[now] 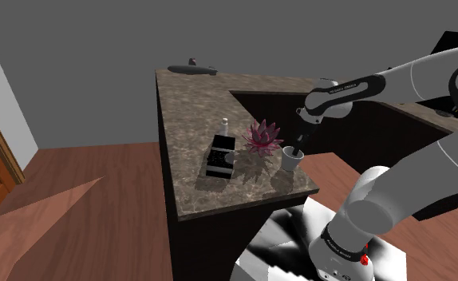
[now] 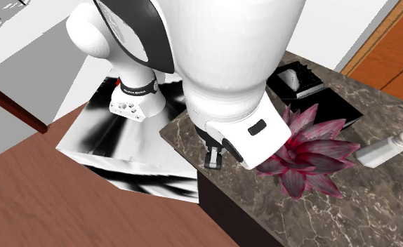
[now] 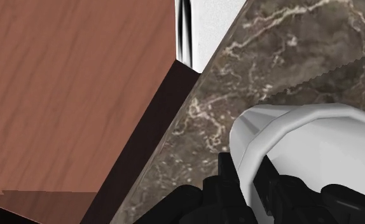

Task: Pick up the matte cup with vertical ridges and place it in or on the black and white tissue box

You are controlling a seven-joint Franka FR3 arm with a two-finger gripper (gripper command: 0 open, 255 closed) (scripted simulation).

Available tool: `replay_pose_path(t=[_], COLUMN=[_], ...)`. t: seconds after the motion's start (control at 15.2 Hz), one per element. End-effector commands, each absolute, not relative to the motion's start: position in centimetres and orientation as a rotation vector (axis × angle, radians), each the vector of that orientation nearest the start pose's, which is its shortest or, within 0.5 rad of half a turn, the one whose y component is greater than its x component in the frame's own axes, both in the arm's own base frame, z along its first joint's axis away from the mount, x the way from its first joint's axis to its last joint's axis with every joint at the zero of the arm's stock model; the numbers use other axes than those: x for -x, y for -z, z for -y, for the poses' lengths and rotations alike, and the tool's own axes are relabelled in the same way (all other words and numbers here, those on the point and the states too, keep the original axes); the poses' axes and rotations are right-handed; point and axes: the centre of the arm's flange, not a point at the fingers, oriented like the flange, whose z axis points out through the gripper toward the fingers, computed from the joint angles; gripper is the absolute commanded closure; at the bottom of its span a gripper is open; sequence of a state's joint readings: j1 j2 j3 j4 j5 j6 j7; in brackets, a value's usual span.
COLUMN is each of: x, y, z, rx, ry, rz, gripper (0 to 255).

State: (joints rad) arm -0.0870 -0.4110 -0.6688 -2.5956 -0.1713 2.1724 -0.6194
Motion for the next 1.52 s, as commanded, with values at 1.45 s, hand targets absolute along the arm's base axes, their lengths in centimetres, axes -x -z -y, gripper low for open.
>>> replay_pose_path(t=[1.45], x=[-29.4], y=[-46.9], z=[27.3], rx=[3.002], ry=[0.009], rz=[0.03], gripper=[255])
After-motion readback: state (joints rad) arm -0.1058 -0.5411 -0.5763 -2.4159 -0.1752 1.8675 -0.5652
